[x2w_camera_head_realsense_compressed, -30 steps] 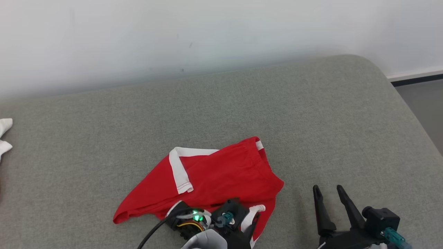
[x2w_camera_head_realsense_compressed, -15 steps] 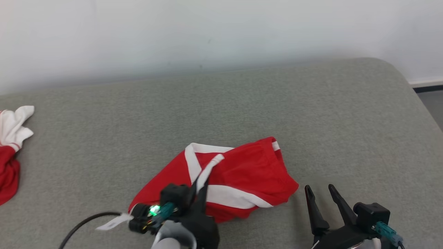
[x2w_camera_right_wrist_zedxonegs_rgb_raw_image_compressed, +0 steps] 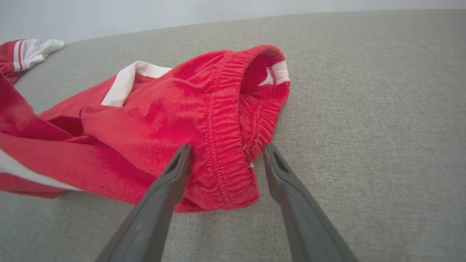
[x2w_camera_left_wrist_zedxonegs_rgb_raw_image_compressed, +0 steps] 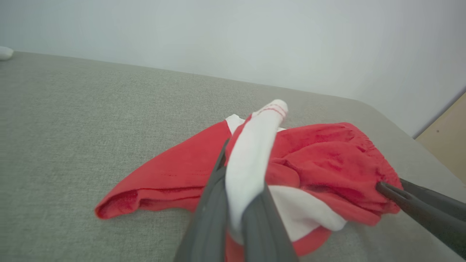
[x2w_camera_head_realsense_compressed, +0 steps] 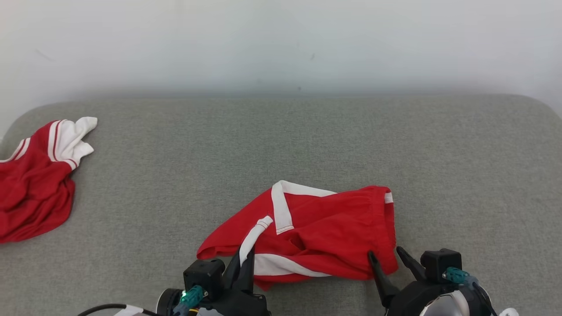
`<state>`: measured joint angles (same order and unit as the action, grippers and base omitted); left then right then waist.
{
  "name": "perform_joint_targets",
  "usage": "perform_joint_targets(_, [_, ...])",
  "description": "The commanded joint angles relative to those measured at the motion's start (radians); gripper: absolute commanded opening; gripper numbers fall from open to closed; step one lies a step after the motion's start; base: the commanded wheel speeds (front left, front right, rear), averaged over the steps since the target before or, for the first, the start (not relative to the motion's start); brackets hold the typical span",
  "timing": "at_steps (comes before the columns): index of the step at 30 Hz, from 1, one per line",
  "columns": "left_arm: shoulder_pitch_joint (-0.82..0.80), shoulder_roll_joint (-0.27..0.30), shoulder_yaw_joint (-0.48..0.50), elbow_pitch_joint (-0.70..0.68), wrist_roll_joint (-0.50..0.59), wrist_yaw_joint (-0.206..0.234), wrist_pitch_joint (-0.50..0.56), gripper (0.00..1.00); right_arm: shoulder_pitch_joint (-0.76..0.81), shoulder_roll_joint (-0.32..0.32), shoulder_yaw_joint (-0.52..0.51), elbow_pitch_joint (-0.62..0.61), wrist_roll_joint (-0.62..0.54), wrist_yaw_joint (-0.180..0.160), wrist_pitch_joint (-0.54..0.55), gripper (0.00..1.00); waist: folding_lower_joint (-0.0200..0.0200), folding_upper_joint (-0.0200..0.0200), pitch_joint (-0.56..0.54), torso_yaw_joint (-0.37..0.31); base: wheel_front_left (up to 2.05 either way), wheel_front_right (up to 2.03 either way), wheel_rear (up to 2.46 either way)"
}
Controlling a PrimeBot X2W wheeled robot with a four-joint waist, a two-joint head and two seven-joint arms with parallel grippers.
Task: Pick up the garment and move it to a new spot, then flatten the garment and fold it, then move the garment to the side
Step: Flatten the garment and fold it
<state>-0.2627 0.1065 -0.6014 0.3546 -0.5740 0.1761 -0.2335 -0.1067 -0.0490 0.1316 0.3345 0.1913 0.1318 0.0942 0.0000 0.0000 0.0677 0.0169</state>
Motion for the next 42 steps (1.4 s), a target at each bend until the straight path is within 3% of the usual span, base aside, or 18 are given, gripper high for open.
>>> perform_joint_targets(1, [0.015, -0.002, 0.003, -0.004, -0.012, 0.002, -0.006, 0.0, -0.005, -0.002, -0.003, -0.001, -0.002, -0.002, 0.006, 0.75, 0.0, 0.0, -0.007, 0.009, 0.0, 0.0, 0.0])
perform_joint_targets(2, [0.019, -0.003, 0.004, -0.005, -0.014, 0.003, -0.007, 0.0, -0.007, -0.002, -0.005, -0.01, 0.003, -0.002, 0.009, 0.16, 0.0, 0.0, -0.007, 0.011, 0.0, 0.0, 0.0])
perform_joint_targets(3, [0.022, -0.003, 0.006, -0.008, -0.012, 0.004, -0.01, 0.0, -0.007, -0.002, -0.004, -0.015, 0.01, -0.002, 0.014, 0.0, 0.0, 0.0, -0.008, 0.012, 0.0, 0.0, 0.0])
perform_joint_targets(10, [0.046, -0.005, 0.076, -0.088, -0.033, 0.0, -0.03, 0.0, 0.037, -0.002, -0.053, -0.117, 0.147, -0.002, 0.018, 0.0, 0.0, 0.0, -0.017, 0.0, 0.0, 0.0, 0.0])
perform_joint_targets(16, [0.091, -0.027, 0.21, -0.27, -0.034, -0.017, -0.032, 0.0, 0.066, -0.002, -0.124, -0.315, 0.337, -0.002, 0.041, 0.0, 0.0, 0.0, -0.025, -0.033, 0.0, 0.0, 0.0])
perform_joint_targets(22, [0.129, -0.047, 0.286, -0.401, -0.032, -0.047, -0.033, 0.0, 0.015, -0.002, -0.176, -0.471, 0.392, -0.002, 0.124, 0.0, 0.0, 0.0, -0.021, -0.059, 0.0, 0.0, 0.0])
perform_joint_targets(28, [0.117, -0.054, 0.283, -0.38, -0.089, -0.051, -0.033, 0.0, -0.176, -0.018, -0.194, -0.313, 0.332, -0.002, 0.227, 0.0, 0.0, 0.0, 0.031, -0.046, 0.0, 0.0, 0.0])
perform_joint_targets(33, [0.093, -0.054, 0.275, -0.375, -0.198, -0.03, -0.033, 0.0, -0.347, -0.041, -0.195, -0.135, 0.298, -0.002, 0.198, 0.0, 0.0, 0.0, 0.067, -0.003, 0.0, 0.0, 0.0])
perform_joint_targets(34, [0.093, -0.053, 0.271, -0.371, -0.225, -0.023, -0.033, 0.08, -0.386, -0.045, -0.198, -0.092, 0.292, -0.002, 0.182, 0.0, 0.0, 0.0, 0.076, 0.007, 0.0, 0.0, 0.0])
perform_joint_targets(35, [0.093, -0.053, 0.267, -0.364, -0.249, -0.013, -0.033, 0.4, -0.425, -0.047, -0.208, -0.047, 0.284, -0.002, 0.155, 0.0, 0.0, 0.0, 0.084, 0.016, 0.0, 0.0, 0.0])
perform_joint_targets(36, [0.091, -0.053, 0.259, -0.354, -0.274, -0.005, -0.033, 0.79, -0.456, -0.05, -0.21, -0.005, 0.273, -0.003, 0.131, 0.22, 0.0, 0.0, 0.091, 0.025, 0.0, 0.0, 0.0])
perform_joint_targets(37, [0.088, -0.053, 0.253, -0.344, -0.291, 0.001, -0.033, 1.0, -0.479, -0.049, -0.213, 0.05, 0.266, -0.003, 0.121, 1.0, 0.0, 0.0, 0.096, 0.032, 0.0, 0.0, 0.0])
perform_joint_targets(42, [0.086, -0.054, 0.267, -0.317, -0.354, 0.009, -0.033, 1.0, -0.545, -0.041, -0.178, 0.228, 0.285, -0.002, 0.121, 1.0, 0.0, 0.0, 0.105, 0.056, 0.0, 0.0, 0.0])
